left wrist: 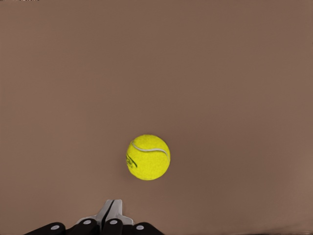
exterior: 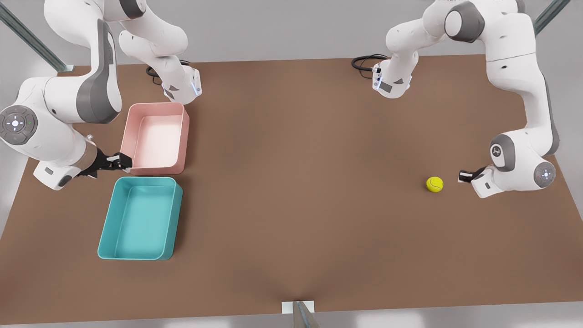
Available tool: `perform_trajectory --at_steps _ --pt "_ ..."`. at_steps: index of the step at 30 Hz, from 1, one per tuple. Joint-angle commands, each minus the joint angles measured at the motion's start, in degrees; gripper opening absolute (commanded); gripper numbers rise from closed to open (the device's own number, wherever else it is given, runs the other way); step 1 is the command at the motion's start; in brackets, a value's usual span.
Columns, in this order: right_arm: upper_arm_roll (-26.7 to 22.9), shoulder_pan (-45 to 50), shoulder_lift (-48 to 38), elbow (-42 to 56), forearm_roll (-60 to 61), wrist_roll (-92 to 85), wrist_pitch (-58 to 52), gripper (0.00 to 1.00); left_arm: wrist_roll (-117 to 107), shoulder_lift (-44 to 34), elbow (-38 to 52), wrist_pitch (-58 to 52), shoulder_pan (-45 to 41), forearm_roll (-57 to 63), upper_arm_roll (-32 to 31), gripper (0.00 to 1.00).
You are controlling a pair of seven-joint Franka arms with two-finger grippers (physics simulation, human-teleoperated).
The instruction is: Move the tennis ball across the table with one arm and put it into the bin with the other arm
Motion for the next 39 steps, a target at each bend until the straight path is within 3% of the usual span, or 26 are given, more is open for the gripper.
perform_trajectory --at_steps 1,6,10,17,21,25,39 --pt "0.0 0.0 0.0 0.0 -0.1 -1.4 0.1 1.0 92.4 0.7 -1.5 13.7 0.1 -0.5 0.0 0.21" --pt "0.1 0.0 0.5 -0.1 -0.4 -1.4 0.1 1.0 93.6 0.8 -6.1 18.6 -0.1 5.1 0.0 0.21" --pt "0.1 0.1 0.3 0.3 -1.9 -1.1 0.7 1.0 93.0 1.4 -12.0 29.7 -0.1 7.8 0.9 0.21" --pt "-0.7 -1.1 -1.3 2.8 1.2 -1.9 -3.0 1.0 93.4 1.4 -12.0 18.9 -1.0 9.9 2.0 0.21" --pt "-0.2 -0.8 -0.9 2.8 1.0 -1.5 -3.1 1.0 93.3 1.3 -11.8 19.0 -1.4 12.5 5.0 0.21" --pt "-0.5 -1.0 -0.6 2.6 0.9 -1.6 -3.0 1.0 79.2 1.4 -11.8 21.6 -1.5 12.0 5.0 0.21" --pt "-0.6 -1.4 -0.1 1.9 0.0 -6.4 -3.2 1.0 68.1 4.8 -11.7 24.7 -2.3 9.5 5.2 0.21"
